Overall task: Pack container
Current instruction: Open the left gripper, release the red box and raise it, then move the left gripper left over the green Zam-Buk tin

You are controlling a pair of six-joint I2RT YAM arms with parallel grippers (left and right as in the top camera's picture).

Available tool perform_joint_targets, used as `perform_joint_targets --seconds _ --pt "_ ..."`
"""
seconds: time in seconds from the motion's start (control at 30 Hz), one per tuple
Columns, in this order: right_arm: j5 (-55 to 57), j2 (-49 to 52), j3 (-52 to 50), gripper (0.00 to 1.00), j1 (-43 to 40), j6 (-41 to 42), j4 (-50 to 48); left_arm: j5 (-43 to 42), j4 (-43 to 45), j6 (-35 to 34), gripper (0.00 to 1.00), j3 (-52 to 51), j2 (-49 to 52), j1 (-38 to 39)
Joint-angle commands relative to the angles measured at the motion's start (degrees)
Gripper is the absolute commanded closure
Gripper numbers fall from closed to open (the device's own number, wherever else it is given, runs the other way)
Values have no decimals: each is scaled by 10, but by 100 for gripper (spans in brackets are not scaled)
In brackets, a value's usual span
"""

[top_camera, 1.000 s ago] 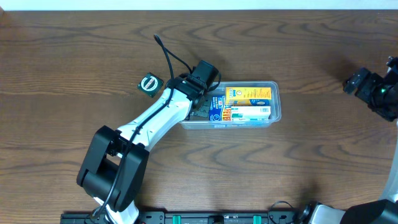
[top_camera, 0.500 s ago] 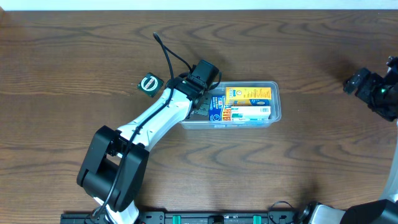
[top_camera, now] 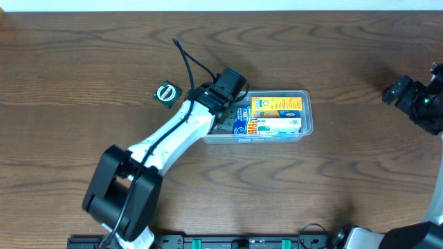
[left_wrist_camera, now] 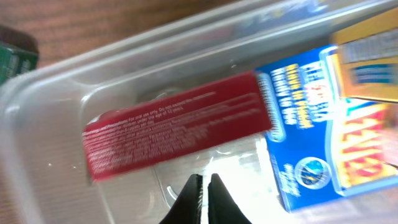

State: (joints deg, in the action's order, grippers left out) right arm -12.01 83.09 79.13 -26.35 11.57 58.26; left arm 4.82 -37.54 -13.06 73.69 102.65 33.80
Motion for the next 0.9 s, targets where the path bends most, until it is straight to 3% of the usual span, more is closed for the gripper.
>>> perform_joint_targets --seconds 0.0,0.33,0.5,0.57,0.7,0.87 --pt "-2 1 8 1 -3 6 0 1 -3 6 83 8 -55 7" --pt "-3 1 8 1 -3 6 0 10 -3 45 10 8 -171 -9" --pt "-3 1 8 1 -3 6 0 36 -3 81 7 8 -184 -75" --pt "-2 1 8 1 -3 6 0 36 -1 103 2 8 -179 -113" --pt "-3 1 8 1 -3 6 0 31 17 136 2 8 -167 -193" --pt "-3 1 8 1 -3 6 0 -59 70 226 2 8 -145 -266"
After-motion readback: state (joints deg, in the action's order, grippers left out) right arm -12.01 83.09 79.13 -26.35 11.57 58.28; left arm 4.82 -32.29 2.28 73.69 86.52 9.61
